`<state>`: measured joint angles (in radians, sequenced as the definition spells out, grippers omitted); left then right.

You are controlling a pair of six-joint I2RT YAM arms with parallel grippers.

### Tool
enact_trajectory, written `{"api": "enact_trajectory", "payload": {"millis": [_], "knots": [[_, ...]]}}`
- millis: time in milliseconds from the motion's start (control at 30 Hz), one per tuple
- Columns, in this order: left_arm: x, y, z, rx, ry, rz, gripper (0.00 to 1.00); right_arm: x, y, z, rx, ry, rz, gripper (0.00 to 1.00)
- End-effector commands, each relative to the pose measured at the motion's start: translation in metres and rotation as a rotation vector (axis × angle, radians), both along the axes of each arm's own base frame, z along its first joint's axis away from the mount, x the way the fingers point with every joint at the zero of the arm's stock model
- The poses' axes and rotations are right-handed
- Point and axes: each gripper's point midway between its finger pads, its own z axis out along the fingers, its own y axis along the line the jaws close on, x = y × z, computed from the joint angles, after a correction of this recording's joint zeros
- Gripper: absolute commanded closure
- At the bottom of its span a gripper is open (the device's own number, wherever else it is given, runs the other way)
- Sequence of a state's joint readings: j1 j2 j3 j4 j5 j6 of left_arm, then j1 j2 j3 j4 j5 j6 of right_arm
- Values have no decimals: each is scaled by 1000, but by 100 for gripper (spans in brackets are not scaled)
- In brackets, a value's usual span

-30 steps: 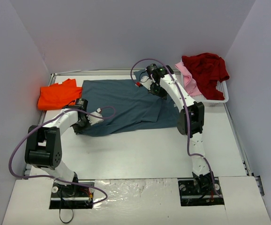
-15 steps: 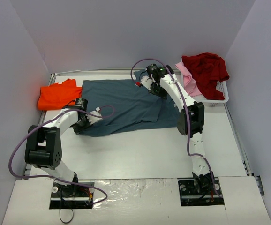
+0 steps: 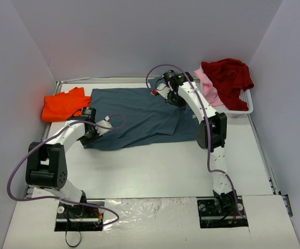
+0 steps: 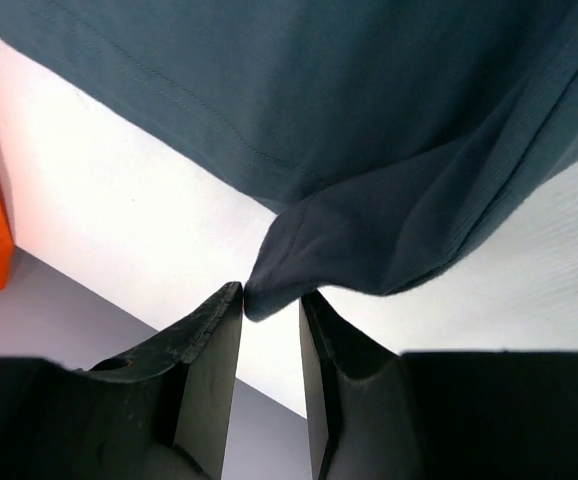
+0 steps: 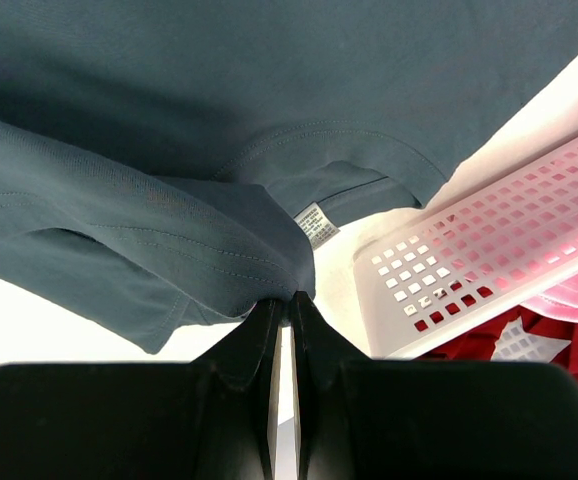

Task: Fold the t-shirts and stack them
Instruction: Fold the flattened tshirt in 1/3 of the way

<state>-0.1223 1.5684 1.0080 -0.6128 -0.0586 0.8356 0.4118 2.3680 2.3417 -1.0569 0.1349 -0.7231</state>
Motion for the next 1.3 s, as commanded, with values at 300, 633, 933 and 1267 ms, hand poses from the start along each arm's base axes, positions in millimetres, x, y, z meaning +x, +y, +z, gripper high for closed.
{"api": "enact_trajectory", "payload": {"millis": [300, 633, 933, 1267], "knots": [[13, 3, 32, -1, -79, 26, 85, 0, -9, 3, -24, -2, -26, 100], [3, -1, 28, -23, -41, 12, 76, 1, -14, -1, -56, 0, -31, 100], [2, -6, 34, -54, -37, -5, 71, 1, -16, -9, -71, 9, -44, 100], [-2, -7, 8, -53, 34, -7, 72, 1, -18, -16, -80, 20, -49, 100]]}}
